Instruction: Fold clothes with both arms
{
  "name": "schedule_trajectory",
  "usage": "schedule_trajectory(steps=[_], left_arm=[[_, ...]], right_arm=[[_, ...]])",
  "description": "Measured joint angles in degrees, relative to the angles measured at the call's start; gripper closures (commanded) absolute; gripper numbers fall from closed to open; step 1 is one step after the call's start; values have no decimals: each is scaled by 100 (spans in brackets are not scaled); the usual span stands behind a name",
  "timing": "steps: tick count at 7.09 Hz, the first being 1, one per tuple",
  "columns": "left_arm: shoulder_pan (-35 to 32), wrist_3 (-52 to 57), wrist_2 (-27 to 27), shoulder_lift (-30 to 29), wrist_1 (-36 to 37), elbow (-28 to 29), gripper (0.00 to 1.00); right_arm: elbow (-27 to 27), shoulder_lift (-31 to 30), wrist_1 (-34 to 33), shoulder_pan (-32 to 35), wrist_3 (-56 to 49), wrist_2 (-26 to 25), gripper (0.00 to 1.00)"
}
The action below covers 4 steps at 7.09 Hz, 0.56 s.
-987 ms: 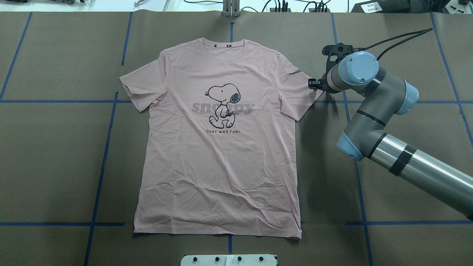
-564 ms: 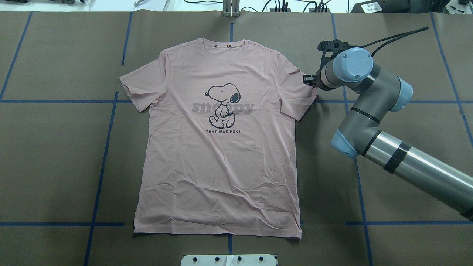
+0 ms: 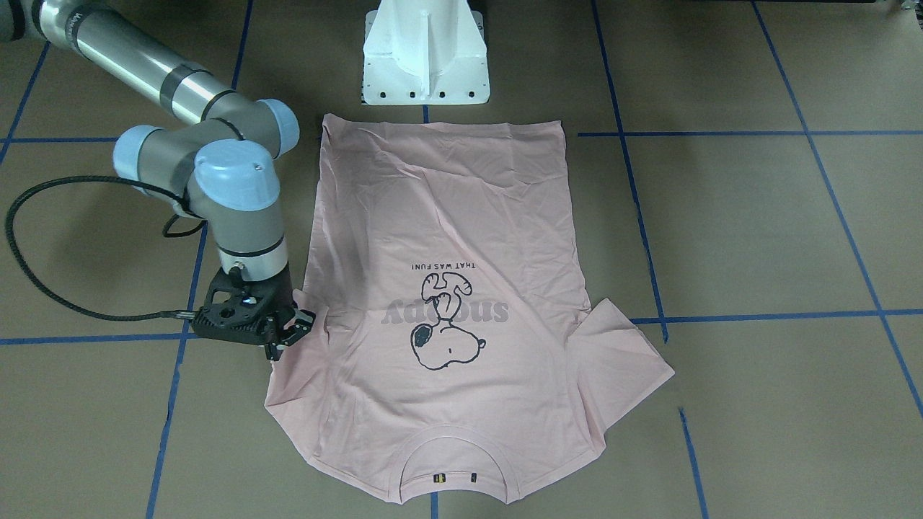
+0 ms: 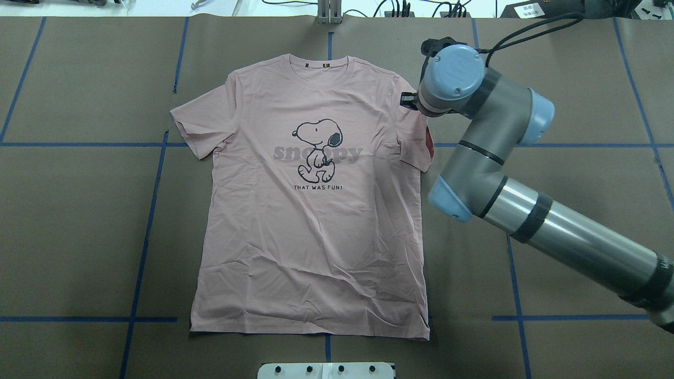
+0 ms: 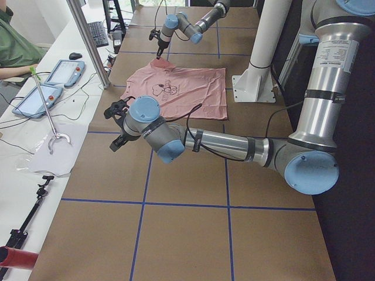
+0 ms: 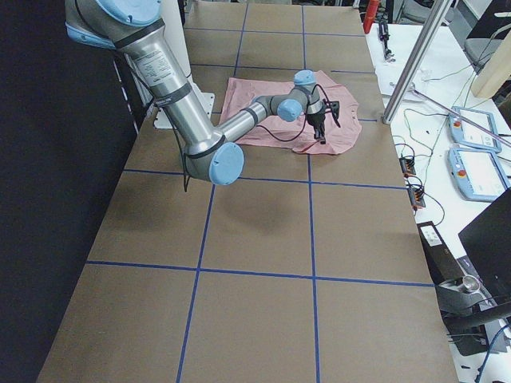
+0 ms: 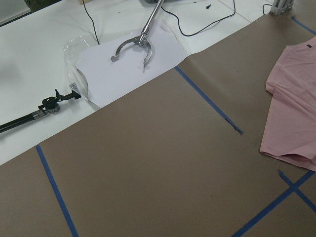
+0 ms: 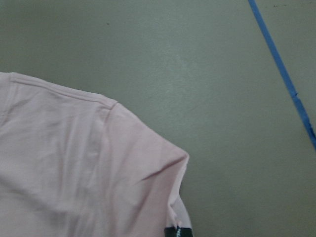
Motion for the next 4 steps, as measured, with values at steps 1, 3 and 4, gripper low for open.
schedule_trajectory(steps=[1,3,4], left_arm=[[0,-6,-2,0,0,4,0],[-1,-12,-5,0,0,2,0],[-2,-16,-6,0,2,0,0]], right_arm=[[-416,490,-178,-192,302,-248,100],[-1040,1074,-172,-507,564,-703,76],[-1112,1146,-49,-599,581,-774,10]])
